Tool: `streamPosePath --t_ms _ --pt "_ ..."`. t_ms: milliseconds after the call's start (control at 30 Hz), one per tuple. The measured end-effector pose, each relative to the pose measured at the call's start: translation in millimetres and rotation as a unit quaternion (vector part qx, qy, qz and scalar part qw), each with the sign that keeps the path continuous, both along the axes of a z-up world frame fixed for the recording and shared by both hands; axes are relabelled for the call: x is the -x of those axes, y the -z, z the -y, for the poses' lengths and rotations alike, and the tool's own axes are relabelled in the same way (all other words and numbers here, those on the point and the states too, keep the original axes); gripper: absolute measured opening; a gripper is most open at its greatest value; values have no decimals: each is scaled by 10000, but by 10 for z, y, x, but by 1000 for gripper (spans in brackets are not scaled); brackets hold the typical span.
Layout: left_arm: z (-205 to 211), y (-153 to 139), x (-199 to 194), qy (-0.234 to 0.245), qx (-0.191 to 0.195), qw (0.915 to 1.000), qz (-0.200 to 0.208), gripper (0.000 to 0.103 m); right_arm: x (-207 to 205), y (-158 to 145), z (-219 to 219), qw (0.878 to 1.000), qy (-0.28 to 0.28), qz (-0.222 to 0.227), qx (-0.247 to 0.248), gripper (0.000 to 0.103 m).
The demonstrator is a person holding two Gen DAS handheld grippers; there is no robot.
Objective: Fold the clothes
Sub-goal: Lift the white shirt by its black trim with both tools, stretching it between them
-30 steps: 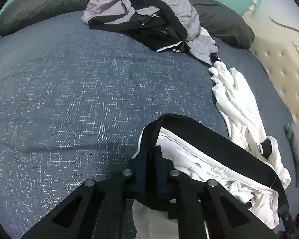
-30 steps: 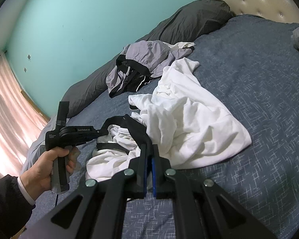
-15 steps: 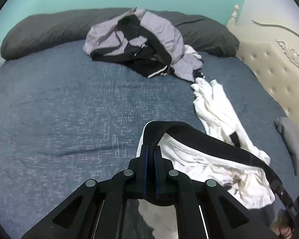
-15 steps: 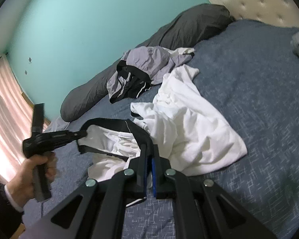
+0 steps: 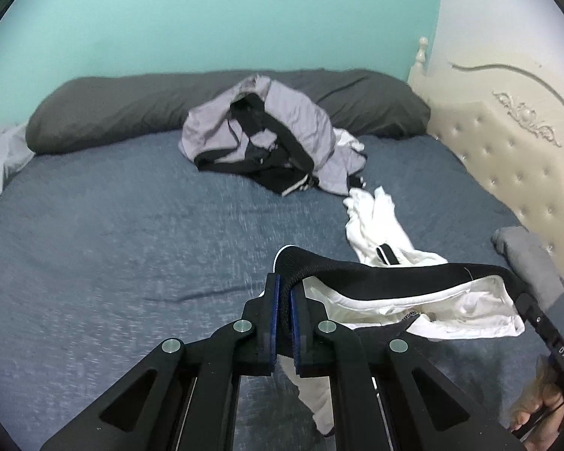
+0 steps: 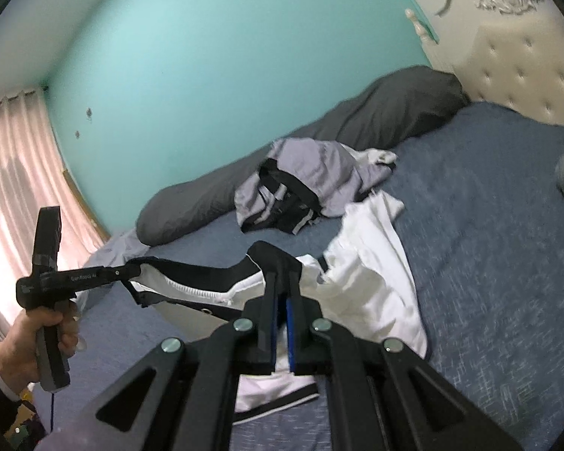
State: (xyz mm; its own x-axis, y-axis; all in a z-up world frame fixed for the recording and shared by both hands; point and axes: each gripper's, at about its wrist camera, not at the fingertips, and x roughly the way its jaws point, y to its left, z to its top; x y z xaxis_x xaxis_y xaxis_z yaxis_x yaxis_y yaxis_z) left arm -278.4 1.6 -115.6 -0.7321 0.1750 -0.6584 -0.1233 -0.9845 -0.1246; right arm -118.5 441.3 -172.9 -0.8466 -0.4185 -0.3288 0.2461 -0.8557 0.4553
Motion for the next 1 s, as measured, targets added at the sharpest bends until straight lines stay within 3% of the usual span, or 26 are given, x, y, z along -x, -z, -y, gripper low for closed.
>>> streamPosePath --t_ms 567,1000 --pt "314 -1592 -885 -57 -179 9941 -1070 5 -582 -1808 194 9929 -375 -749 -843 3" --pt "488 -2725 -1571 -136 -125 9849 -1719 5 -1117 -2976 281 9876 -570 -1106 -955 3"
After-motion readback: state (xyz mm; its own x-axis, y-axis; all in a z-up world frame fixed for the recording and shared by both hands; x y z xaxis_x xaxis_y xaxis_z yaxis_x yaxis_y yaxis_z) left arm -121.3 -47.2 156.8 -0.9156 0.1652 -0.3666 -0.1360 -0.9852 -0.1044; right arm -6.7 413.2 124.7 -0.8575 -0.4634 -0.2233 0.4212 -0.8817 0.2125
